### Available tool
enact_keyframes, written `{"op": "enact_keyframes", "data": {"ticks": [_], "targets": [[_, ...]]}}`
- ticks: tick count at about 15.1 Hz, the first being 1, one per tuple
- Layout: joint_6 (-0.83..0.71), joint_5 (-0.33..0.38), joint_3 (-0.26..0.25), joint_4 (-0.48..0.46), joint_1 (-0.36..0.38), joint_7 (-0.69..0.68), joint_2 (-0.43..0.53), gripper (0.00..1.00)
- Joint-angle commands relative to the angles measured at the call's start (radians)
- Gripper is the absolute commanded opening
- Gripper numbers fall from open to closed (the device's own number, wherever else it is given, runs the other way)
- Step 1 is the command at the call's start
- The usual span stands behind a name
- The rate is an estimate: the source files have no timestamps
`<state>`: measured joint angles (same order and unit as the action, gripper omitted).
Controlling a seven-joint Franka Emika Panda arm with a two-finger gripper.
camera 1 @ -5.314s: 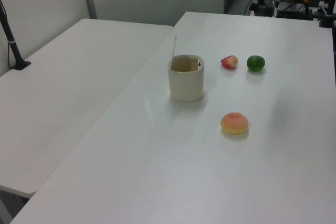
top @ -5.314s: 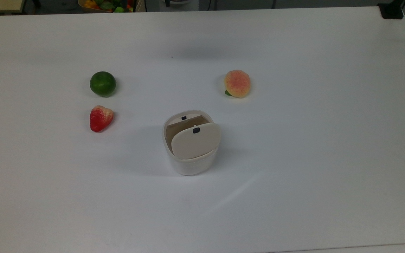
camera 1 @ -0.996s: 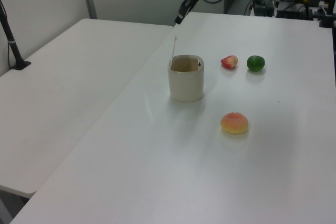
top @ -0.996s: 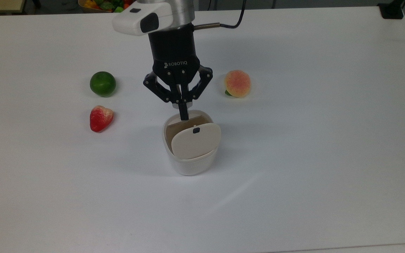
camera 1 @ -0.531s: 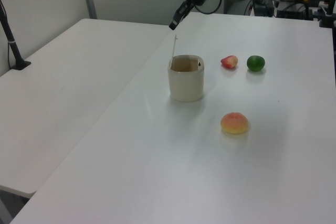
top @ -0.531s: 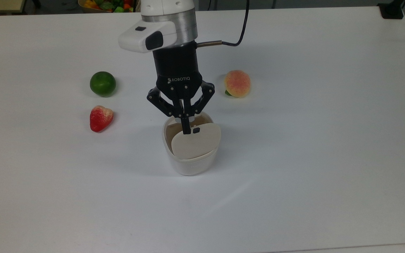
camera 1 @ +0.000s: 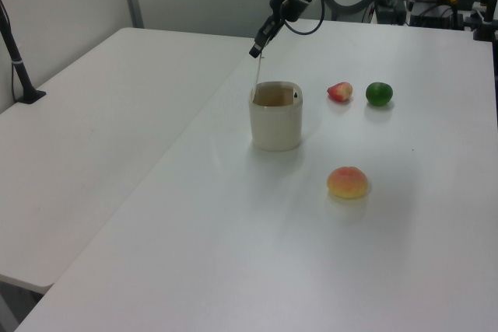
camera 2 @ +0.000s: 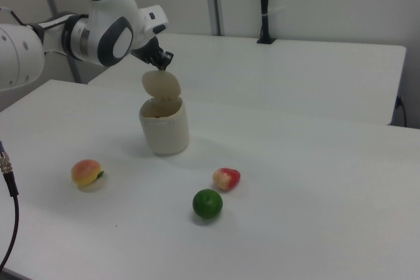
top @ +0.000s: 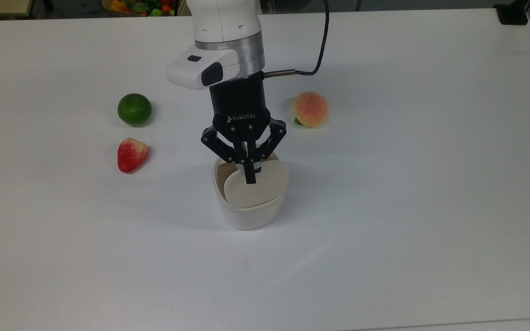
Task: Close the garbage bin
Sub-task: 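Push the lid over and down onto the bin rim with the gripper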
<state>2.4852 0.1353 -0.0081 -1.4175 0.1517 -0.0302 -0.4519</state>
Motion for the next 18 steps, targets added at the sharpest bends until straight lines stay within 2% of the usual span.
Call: {"op": "enact_keyframes", "data": {"ticks": [1, 5, 14, 18], "targets": [[0.003, 0.001, -0.006, 0.011, 0.003, -0.002, -0.001, 0.00], [-0.026, 0.003, -0.010, -0.008, 0.000, -0.002, 0.010, 0.00], [-0.258, 0.007, -0.013, -0.006, -0.006, -0.063, 0.048, 0.00], [-0.308, 0.007, -0.013, -0.012, -0.006, -0.079, 0.056, 0.00]]}}
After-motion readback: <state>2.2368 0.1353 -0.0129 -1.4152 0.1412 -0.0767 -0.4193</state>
